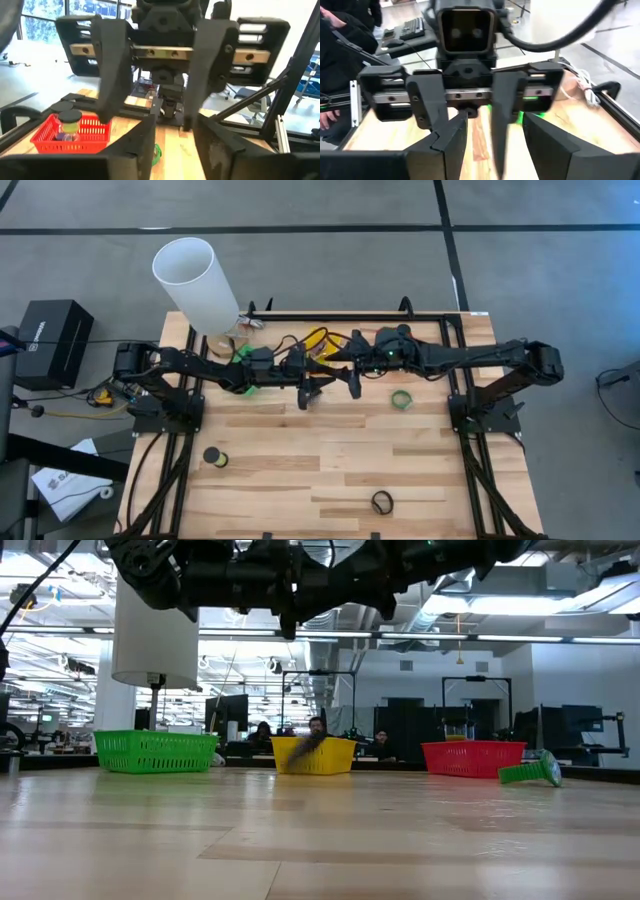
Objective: Pick & Place Office items
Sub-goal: Put the black timer into the green bin
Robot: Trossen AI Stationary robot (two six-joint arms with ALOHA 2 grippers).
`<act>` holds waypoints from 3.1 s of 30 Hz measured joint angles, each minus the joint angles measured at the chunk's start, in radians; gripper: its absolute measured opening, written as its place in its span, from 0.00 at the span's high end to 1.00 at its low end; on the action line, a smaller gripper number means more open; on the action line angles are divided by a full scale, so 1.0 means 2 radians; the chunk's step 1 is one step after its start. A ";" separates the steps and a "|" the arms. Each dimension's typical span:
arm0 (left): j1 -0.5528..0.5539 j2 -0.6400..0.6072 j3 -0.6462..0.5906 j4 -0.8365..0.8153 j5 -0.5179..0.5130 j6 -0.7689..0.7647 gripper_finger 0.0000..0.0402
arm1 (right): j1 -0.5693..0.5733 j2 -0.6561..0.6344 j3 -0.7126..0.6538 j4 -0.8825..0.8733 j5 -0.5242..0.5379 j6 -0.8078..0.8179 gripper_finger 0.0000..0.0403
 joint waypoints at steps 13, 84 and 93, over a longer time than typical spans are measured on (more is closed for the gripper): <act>0.004 -0.001 0.000 -0.089 0.022 0.007 0.87 | 0.002 -0.004 0.000 -0.216 0.001 -0.008 0.55; 0.080 0.049 0.000 -0.410 -0.022 0.234 0.85 | 0.027 0.000 0.000 -0.274 0.002 -0.008 0.58; 0.076 -0.102 0.000 -0.561 -0.079 0.167 0.87 | 0.027 0.000 0.000 -0.274 0.002 -0.008 0.58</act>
